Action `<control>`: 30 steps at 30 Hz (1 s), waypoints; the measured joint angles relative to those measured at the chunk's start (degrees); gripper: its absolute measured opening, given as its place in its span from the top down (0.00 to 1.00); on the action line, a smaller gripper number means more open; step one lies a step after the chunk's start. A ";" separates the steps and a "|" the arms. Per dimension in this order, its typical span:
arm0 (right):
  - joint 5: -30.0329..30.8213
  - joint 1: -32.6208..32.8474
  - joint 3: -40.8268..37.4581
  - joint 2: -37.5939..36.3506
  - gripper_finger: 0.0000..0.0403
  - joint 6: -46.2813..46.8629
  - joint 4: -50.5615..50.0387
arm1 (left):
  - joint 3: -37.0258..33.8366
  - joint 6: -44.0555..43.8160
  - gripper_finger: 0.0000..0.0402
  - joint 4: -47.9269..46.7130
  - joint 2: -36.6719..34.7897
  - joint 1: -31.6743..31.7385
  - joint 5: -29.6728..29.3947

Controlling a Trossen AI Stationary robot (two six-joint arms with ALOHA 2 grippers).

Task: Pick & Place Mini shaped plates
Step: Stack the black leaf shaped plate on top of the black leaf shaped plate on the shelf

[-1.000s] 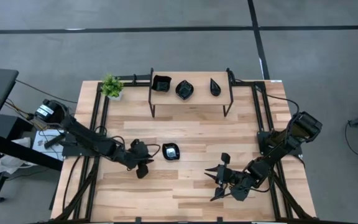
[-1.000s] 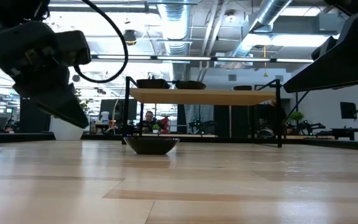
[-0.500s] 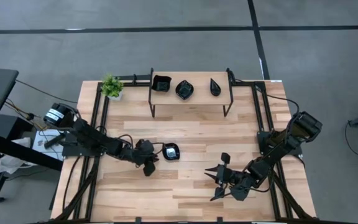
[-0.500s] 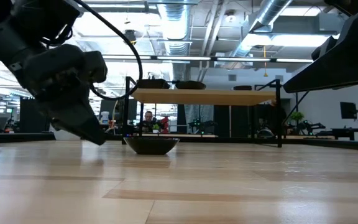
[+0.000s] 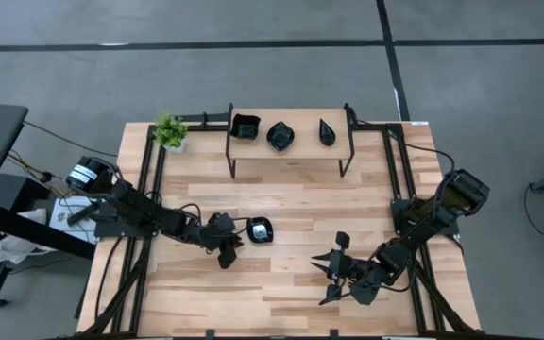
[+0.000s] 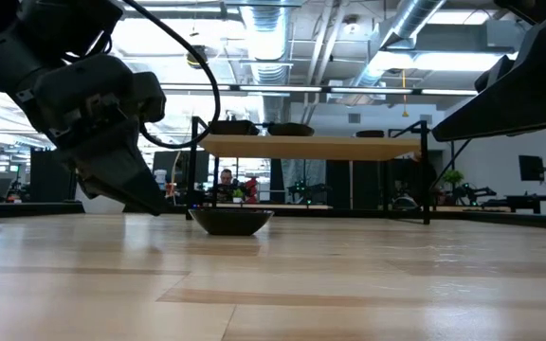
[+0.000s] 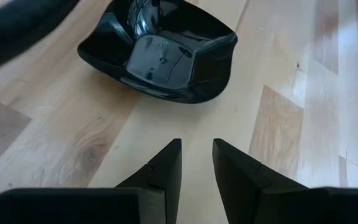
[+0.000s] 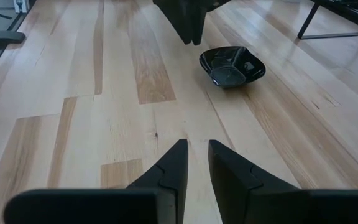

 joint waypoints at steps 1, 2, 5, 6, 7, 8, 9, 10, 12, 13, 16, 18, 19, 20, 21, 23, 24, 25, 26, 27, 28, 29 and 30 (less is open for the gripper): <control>0.00 0.00 0.00 0.00 0.85 -0.01 0.00 | 0.00 0.00 0.77 0.00 0.00 -0.02 0.00; 0.00 0.00 0.00 0.00 0.85 -0.01 0.01 | 0.00 0.00 0.77 0.04 0.00 -0.01 0.00; 0.00 0.00 0.00 0.00 0.85 0.00 0.00 | 0.00 0.00 0.77 0.34 0.00 0.00 0.00; 0.00 0.00 0.00 0.00 0.85 0.00 0.00 | 0.00 0.00 0.77 0.34 0.00 0.00 0.00; 0.00 0.00 0.00 0.00 0.85 0.01 0.00 | 0.00 0.00 0.77 0.35 0.00 0.00 0.00; -0.02 0.00 0.00 0.00 0.85 0.03 0.02 | 0.00 0.00 0.77 0.41 0.00 0.00 0.00; -0.04 0.01 0.00 0.00 0.85 0.04 0.01 | 0.00 0.00 0.77 0.41 0.00 0.00 0.00; -0.15 0.16 0.00 0.00 0.85 0.03 0.00 | 0.00 0.00 0.77 0.39 0.00 0.00 0.00; -0.42 0.22 0.00 0.00 0.85 0.05 0.01 | 0.00 0.00 0.77 0.41 0.00 -0.02 0.00; -0.79 0.21 0.00 0.00 0.85 0.05 0.02 | 0.00 0.00 0.77 0.41 0.00 -0.02 0.00; -2.48 0.22 0.00 0.00 0.85 0.05 0.00 | 0.00 0.01 0.77 0.41 0.00 -0.02 0.02; -2.97 0.22 0.00 0.00 0.85 0.05 0.02 | 0.00 0.00 0.77 0.41 0.00 -0.02 0.06; -2.97 0.22 0.00 0.00 0.85 0.05 0.04 | 0.00 0.00 0.77 0.43 0.00 -0.02 0.44; -2.97 0.22 0.00 0.00 0.85 0.05 0.02 | 0.00 0.00 0.77 0.41 0.00 0.00 1.02; -2.97 0.22 0.00 0.00 0.85 0.05 0.02 | 0.00 0.00 0.77 0.41 0.00 0.00 1.70; -2.97 0.22 0.00 0.00 0.85 0.05 0.02 | 0.00 -0.18 0.77 0.41 0.00 -0.02 2.70; -2.97 0.20 0.00 0.00 0.85 0.05 0.02 | 0.00 -0.35 0.77 0.41 -0.01 -0.02 3.02; -2.96 0.22 0.00 0.00 0.85 0.05 0.02 | 0.00 -0.52 0.77 0.41 -0.01 -0.02 3.04; -2.97 0.22 0.00 0.00 0.85 0.05 0.02 | 0.00 -0.60 0.77 0.41 -0.02 -0.02 3.05; -2.97 0.22 0.00 0.00 0.85 0.05 0.02 | 0.00 -0.62 0.77 0.41 -0.02 -0.02 3.04; -2.96 0.22 0.00 0.00 0.85 0.05 0.02 | 0.00 -0.63 0.77 0.41 -0.02 -0.02 3.04; -2.96 0.20 0.00 0.00 0.85 0.05 0.04 | 0.00 -0.61 0.77 0.41 -0.02 -0.02 3.04; -2.95 0.20 0.00 0.00 0.85 0.05 0.02 | 0.00 -0.55 0.77 0.41 -0.02 -0.02 3.04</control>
